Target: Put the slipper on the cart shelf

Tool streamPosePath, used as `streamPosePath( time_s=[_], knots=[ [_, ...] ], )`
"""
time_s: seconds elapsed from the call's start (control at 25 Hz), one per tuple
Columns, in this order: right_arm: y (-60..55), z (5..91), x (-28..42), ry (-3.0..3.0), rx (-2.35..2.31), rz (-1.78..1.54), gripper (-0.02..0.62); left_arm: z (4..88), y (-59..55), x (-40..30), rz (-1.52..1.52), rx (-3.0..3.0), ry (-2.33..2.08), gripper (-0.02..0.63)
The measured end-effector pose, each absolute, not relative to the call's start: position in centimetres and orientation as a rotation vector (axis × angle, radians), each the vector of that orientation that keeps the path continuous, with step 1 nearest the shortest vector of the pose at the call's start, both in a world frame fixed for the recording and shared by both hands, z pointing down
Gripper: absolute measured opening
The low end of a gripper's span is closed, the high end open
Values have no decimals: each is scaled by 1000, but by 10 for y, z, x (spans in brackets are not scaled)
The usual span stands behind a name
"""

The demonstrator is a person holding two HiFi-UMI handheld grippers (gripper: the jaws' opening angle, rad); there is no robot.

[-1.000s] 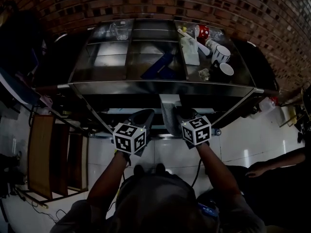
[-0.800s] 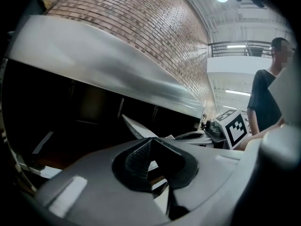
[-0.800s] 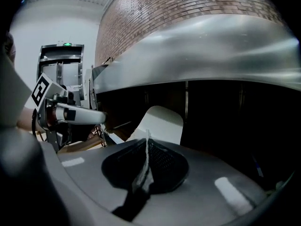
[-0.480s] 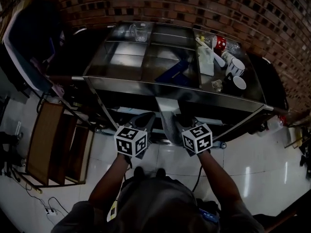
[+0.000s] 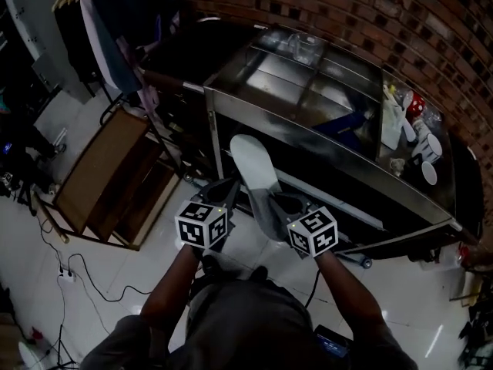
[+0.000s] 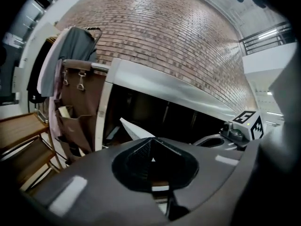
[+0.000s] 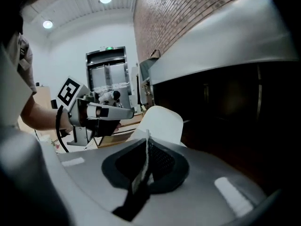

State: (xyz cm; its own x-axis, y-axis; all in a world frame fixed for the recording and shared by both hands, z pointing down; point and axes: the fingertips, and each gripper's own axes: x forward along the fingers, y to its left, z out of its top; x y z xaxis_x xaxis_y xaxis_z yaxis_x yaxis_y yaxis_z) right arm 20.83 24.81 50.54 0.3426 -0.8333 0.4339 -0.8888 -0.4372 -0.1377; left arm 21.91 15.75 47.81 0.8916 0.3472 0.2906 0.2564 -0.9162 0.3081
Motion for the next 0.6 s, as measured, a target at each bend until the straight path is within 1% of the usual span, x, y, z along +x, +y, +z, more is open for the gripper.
streamPosePath(
  time_s=[0.16, 0.44, 0.48, 0.6],
  knots=[
    [200, 496, 190, -1731, 2359, 645, 8, 477, 103, 199, 475, 2808, 291, 6],
    [102, 504, 138, -1946, 2130, 698, 17, 475, -1, 162, 436, 2798, 87, 7],
    [88, 504, 133, -1968, 2107, 696, 8, 475, -16, 156, 429, 2794, 55, 7],
    [50, 503, 119, -2020, 2037, 668, 6, 473, -57, 141, 407, 2791, -23, 6]
  ],
)
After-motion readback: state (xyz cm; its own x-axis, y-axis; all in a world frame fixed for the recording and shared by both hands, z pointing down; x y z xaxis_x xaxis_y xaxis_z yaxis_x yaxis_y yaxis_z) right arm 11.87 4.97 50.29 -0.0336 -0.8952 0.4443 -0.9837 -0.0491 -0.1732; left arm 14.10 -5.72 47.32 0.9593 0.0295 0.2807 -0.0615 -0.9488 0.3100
